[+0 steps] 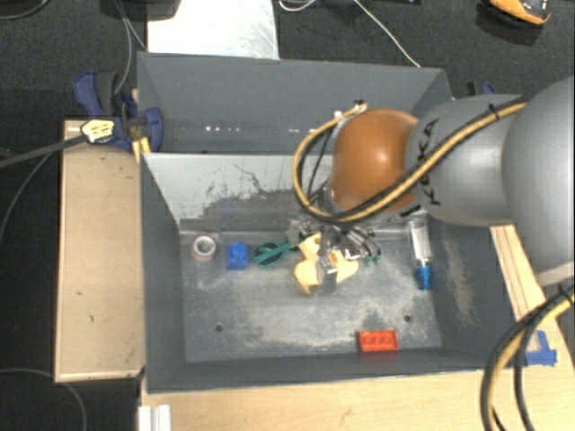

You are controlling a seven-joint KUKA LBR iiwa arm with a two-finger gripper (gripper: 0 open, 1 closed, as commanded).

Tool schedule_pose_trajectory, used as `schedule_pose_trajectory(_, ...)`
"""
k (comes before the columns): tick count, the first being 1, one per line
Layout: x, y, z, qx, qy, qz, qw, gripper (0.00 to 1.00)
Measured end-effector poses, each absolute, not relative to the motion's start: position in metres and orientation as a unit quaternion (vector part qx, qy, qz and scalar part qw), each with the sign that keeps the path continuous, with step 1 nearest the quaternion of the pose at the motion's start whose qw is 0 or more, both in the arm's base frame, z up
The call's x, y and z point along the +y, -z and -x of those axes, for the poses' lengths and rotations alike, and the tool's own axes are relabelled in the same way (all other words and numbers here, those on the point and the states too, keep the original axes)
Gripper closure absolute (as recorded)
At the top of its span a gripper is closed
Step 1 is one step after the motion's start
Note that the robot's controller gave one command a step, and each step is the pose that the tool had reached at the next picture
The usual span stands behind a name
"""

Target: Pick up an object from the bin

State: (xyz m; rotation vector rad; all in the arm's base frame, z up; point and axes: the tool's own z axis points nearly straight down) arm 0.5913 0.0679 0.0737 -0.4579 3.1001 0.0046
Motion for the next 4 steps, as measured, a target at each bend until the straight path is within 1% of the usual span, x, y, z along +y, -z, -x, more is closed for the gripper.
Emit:
schedule_pose_trajectory(1,0.04,-0.073,-0.574,0.92,-0.001,0.392,0.008,1.0)
schedule_pose_trajectory(2,0.041,-0.073,-0.574,0.92,-0.001,0.391,0.008,1.0)
schedule_pose_trajectory(3,0.033,-0.136,-0.587,0.916,-0.001,0.402,0.01,0.0)
schedule_pose_trajectory(4,0.033,-0.136,-0.587,0.916,-0.001,0.401,0.01,0.0)
